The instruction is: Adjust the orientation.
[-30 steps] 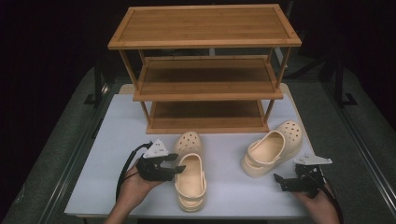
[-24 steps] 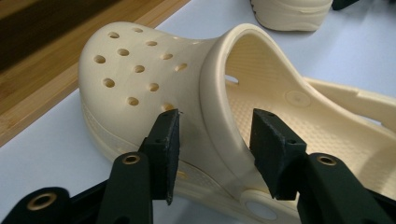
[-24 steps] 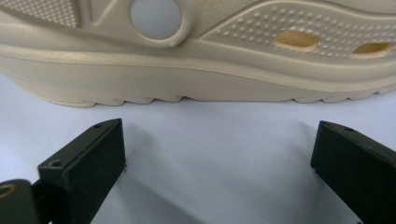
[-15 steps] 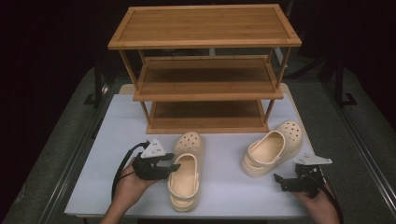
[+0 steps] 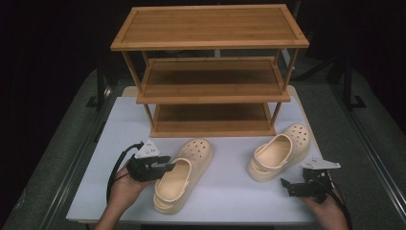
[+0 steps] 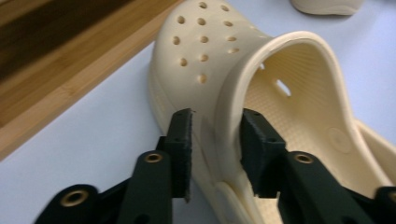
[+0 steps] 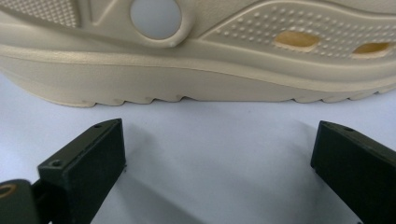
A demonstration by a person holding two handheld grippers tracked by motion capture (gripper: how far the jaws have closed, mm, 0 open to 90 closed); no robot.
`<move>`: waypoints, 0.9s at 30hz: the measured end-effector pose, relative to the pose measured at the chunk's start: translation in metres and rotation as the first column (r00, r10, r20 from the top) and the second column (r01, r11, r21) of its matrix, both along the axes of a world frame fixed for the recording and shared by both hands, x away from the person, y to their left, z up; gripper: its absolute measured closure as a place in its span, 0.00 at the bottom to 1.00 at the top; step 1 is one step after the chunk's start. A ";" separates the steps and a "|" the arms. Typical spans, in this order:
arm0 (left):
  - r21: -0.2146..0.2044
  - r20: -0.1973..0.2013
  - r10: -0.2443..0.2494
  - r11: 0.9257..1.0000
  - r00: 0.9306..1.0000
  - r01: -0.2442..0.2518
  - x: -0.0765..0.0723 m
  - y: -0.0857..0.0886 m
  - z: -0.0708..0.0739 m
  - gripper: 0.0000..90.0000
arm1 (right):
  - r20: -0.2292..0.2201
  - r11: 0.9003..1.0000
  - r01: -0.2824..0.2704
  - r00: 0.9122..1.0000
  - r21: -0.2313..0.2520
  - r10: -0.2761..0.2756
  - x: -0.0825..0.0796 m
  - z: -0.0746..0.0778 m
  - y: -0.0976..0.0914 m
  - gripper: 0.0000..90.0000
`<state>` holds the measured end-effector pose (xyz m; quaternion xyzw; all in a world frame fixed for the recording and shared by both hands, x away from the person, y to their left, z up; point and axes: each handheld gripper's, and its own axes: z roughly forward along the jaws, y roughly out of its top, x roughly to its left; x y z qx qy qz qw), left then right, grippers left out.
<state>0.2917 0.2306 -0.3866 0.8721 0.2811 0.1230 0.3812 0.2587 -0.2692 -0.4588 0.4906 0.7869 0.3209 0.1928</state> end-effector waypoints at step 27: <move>0.000 0.133 0.157 0.987 0.979 -0.158 -0.006 0.036 0.011 0.93 | 0.000 1.000 0.000 1.000 0.000 0.000 0.000 0.000 0.000 0.03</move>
